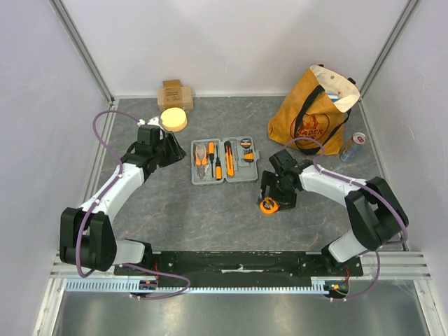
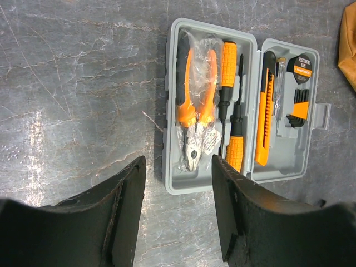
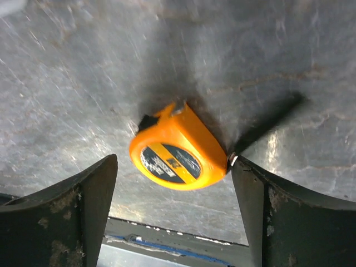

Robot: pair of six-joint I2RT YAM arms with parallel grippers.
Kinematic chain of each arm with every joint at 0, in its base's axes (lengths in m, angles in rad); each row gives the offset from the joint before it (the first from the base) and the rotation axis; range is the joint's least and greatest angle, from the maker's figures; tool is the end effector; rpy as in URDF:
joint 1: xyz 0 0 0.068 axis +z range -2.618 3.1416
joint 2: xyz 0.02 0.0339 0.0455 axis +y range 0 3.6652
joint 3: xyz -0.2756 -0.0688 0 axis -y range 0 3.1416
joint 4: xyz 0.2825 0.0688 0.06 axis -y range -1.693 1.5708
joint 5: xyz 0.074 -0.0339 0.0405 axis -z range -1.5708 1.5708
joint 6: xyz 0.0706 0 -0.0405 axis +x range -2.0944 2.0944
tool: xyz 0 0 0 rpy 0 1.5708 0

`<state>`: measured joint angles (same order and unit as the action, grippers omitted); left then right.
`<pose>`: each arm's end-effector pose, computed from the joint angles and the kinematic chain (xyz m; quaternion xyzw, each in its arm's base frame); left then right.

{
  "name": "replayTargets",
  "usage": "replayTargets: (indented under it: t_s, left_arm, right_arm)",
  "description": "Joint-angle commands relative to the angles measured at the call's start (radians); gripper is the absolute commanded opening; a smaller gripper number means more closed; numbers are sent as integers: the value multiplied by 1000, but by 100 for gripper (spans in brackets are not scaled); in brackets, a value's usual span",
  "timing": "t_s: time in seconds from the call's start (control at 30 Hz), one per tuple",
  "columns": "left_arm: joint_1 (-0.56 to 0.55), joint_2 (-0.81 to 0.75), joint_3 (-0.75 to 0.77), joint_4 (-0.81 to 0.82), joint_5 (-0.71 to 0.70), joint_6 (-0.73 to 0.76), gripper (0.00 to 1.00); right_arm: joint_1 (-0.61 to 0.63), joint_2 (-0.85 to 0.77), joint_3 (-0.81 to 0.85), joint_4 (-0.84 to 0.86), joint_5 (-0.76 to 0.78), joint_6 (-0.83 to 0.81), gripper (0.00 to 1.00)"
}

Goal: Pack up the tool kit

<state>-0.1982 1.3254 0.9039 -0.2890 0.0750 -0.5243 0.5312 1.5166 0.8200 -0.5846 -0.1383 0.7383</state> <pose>0.3370 -0.0731 0.2258 -0.1320 0.8988 -0.1792 0.3778 0.2549 0.1610 0.1155 0.0921 0.9829 0.1404 0.0754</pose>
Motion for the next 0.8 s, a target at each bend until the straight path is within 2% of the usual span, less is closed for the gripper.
replayTargets:
  t_s: [0.0,0.23,0.4,0.6,0.67,0.73,0.77]
  left_arm:
    - [2,-22,10,25,-32,4,57]
    - [0,-25,10,16,-47,6,57]
    - [0,-23,13,14,-44,7,57]
    - [-1,-25,15,13,-44,9,57]
    - [0,-25,15,13,-44,10,57]
    - [0,-28,16,13,-37,17,57]
    - [2,-25,16,14,-31,20,57]
  right_arm:
    - [3,73,68,32,89,-20,88]
    - [65,148,117,42,132,-85,79]
    - [130,230,194,52,218,-268,70]
    - [161,261,228,74,212,-447,61]
    - [161,258,237,66,210,-479,66]
    - [161,260,269,25,255,-464,84]
    - [161,260,289,5,276,-449,89]
